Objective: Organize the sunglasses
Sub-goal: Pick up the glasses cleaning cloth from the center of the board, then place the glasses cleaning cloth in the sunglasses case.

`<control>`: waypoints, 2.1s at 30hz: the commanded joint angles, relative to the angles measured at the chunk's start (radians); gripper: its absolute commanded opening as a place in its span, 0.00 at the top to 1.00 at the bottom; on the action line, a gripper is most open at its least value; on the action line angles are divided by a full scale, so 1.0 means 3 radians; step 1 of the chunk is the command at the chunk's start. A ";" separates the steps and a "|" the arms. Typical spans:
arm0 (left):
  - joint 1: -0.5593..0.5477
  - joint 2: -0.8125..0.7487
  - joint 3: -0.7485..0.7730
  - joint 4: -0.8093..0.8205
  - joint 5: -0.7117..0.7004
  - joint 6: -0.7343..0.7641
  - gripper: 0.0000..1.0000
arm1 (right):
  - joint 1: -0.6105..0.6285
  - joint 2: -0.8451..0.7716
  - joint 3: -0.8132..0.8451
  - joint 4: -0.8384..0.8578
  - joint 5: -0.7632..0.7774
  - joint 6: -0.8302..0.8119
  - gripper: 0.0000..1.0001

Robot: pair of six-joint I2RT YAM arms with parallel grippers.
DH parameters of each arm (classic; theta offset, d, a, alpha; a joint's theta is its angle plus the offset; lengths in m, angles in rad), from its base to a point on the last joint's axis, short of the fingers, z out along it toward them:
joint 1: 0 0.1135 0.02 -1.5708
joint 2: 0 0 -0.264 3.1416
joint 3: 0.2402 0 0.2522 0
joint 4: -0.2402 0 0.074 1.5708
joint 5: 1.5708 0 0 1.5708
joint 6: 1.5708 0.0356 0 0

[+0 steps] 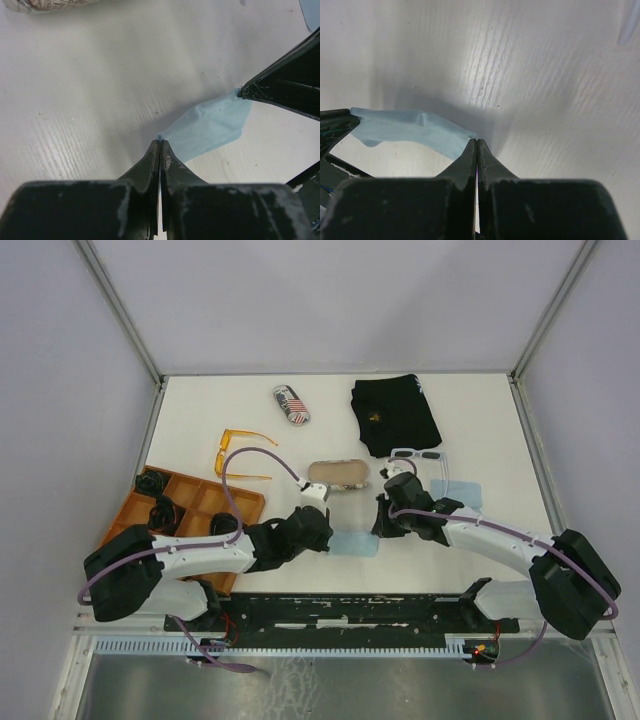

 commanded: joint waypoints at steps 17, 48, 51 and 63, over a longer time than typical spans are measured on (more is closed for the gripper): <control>0.0819 -0.0247 0.0284 0.0013 0.0175 0.0432 0.97 | -0.0022 0.0217 0.1048 0.0041 0.0386 -0.0198 1.00; 0.1685 0.1117 0.1134 0.0655 0.0909 0.0955 0.97 | -0.0676 0.1680 0.2170 0.0055 -0.0045 -0.0357 1.00; 0.1701 0.1153 0.1141 0.0684 0.0922 0.0967 0.97 | -0.0689 0.1749 0.2207 0.0065 -0.0087 -0.0367 1.00; 0.1726 0.1276 0.1065 0.0820 0.0939 0.0999 0.97 | -0.0706 0.1835 0.2184 0.0109 -0.0035 -0.0388 1.00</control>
